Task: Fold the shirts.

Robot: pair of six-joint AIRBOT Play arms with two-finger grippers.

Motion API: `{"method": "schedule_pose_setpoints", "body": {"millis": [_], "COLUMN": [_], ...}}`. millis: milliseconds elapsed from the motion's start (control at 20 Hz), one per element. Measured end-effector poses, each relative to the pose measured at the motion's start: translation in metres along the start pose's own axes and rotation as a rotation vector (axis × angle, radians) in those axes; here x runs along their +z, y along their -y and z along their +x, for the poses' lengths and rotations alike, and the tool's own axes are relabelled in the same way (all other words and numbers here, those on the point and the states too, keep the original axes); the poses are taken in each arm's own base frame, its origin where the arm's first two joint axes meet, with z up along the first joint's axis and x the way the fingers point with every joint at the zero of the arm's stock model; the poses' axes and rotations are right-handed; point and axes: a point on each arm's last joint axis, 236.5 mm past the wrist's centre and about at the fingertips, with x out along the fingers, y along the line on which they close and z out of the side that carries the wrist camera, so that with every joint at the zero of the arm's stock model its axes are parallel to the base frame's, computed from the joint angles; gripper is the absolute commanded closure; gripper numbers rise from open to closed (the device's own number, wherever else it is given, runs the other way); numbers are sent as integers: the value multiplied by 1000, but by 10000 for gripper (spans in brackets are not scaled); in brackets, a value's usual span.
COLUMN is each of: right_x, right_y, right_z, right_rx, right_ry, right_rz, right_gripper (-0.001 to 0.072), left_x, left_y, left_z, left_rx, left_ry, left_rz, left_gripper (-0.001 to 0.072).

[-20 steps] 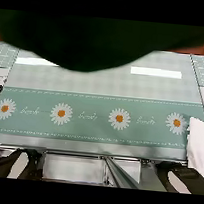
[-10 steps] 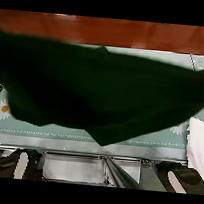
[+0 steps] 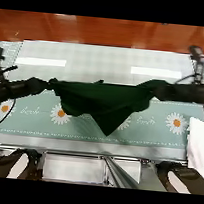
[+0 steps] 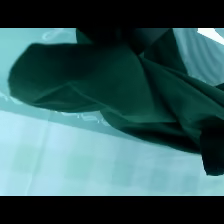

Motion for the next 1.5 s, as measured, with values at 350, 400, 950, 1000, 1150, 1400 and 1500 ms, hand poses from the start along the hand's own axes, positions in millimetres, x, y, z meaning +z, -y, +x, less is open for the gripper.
{"method": "schedule_pose_setpoints", "body": {"millis": [350, 400, 950, 1000, 1150, 1400, 1500], "right_x": [19, 25, 7, -12, -63, -97, -99], "right_y": [41, 46, 143, 147, 152, 153, 154], "right_z": [102, 101, -31, -25, -6, 9, 11], "right_rx": [39, 40, -117, -124, -129, -122, -121], "right_ry": [-113, -121, 11, -2, -59, -97, -92], "right_rz": [166, 175, 384, 408, 454, 480, 483], "right_gripper": [297, 297, 303, 303, 303, 303, 304], "left_x": [2, 11, 36, 14, -42, -100, -109], "left_y": [-63, -67, -88, -86, -76, -60, -54], "left_z": [69, 67, -43, -35, -11, 29, 48], "left_rx": [58, 51, 31, 19, -15, -21, -12], "left_ry": [-141, -147, -30, -76, -210, -385, -402], "left_rz": [-196, -210, -368, -402, -475, -460, -447], "left_gripper": [200, 201, 201, 201, 201, 201, 201]}}
